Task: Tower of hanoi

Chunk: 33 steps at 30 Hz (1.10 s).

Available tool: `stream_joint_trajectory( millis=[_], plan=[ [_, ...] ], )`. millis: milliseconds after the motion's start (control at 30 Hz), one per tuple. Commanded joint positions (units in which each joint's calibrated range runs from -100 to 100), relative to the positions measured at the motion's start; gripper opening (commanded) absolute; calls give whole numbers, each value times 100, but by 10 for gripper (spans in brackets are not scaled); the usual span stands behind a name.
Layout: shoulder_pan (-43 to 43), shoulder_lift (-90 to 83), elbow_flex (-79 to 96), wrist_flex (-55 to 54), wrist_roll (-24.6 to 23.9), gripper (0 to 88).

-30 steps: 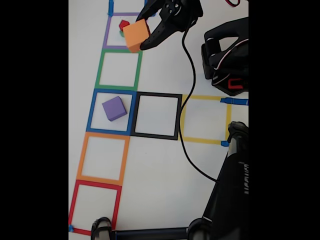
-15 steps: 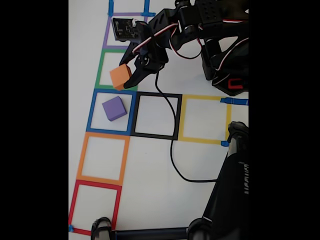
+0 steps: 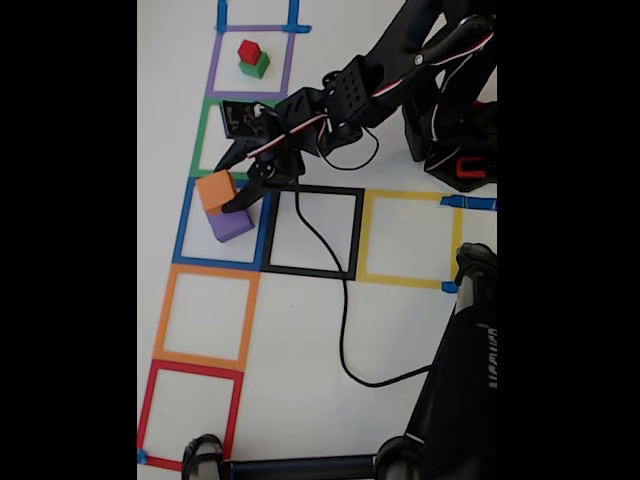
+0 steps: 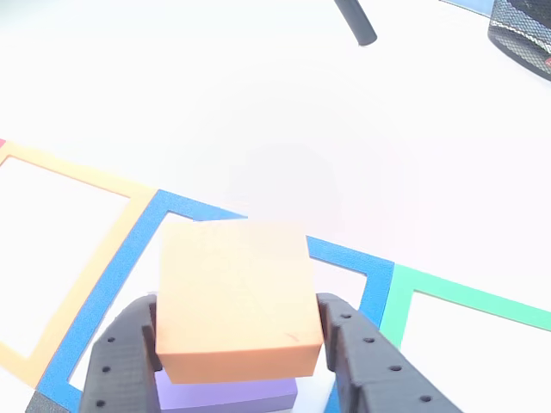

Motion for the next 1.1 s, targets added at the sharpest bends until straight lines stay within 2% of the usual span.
stream_joint_trajectory(
  millis=[0,1067],
  plan=[
    [-97,526,-110,-774,36,29],
    [-184,1786,-401,-1705,36,25]
  ],
)
